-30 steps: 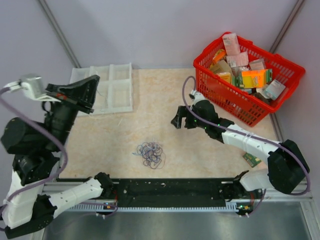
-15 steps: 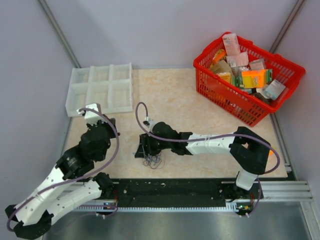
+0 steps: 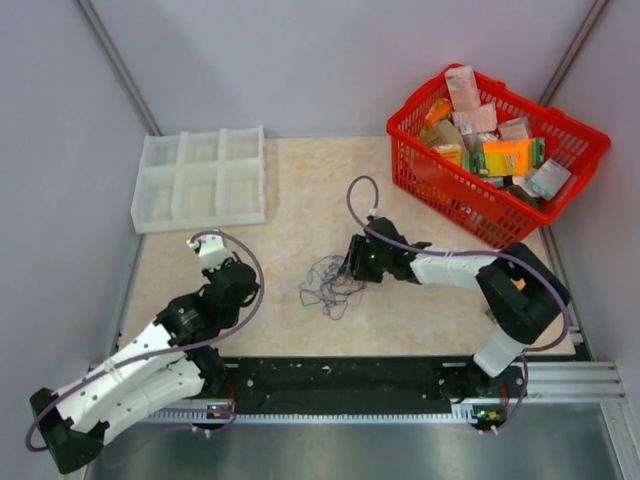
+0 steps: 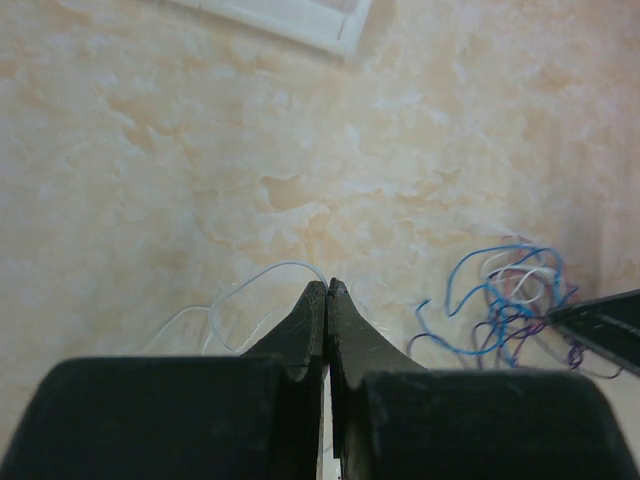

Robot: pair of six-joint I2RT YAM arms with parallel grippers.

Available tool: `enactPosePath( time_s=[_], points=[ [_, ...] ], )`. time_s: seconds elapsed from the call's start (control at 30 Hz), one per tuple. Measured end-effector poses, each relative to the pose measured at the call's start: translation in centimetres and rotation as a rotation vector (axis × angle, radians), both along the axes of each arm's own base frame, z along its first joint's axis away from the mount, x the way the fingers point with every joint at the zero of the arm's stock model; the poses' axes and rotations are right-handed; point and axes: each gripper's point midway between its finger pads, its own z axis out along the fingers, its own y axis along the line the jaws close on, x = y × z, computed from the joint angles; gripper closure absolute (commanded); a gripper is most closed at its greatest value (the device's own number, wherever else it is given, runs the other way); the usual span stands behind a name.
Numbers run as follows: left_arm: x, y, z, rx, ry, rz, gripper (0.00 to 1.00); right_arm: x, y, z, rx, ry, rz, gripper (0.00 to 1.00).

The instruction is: Untangle the cables

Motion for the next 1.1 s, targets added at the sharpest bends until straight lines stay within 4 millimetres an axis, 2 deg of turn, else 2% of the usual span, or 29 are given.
enactPosePath(
  time_s=[0.13,0.23,0.37,0.47,0.57,0.7,0.8,0.9,1.0,1.1],
  points=[
    [0.2,-1.1,-2.1,0.001,0.066,-0.011,1.0,2.9,-5.0,1.2,-0.087,-0.055,-0.107,0.47],
    [0.3,-1.3,-3.1,0.0,0.093,0.007,1.0,4.3,-8.9,2.7,-0.182,-0.132,-0.164,0.46],
    [0.3,-1.0,-3.5,-0.007,0.096,0.038,1.0,4.0,-10.5,4.7,-0.273,-0.226,-0.117,0.45],
    [0.2,-0.9,-3.8,-0.018,0.101,0.053,1.0,3.3,-9.6,6.6,-0.289,-0.286,-0.051,0.44],
    [-0.3,-0.6,-4.6,-0.028,0.122,0.073,1.0,2.1,-6.8,8.2,-0.243,-0.331,0.047,0.44],
    [-1.4,-0.1,-6.3,-0.049,0.163,0.084,0.98,0.8,-4.2,8.8,-0.191,-0.349,0.164,0.43],
    [-2.1,-0.3,-7.4,-0.089,0.187,0.074,0.94,1.5,-3.6,8.7,-0.213,-0.371,0.206,0.43],
    [-2.7,-0.6,-8.4,-0.122,0.223,0.065,0.85,2.4,-3.7,8.6,-0.257,-0.408,0.226,0.43],
    [-3.0,-1.3,-8.8,-0.158,0.255,0.057,0.71,2.9,-4.2,8.6,-0.298,-0.44,0.235,0.43],
    [-3.4,-1.8,-9.4,-0.177,0.296,0.051,0.47,3.2,-4.3,8.6,-0.311,-0.464,0.237,0.43]
  ],
)
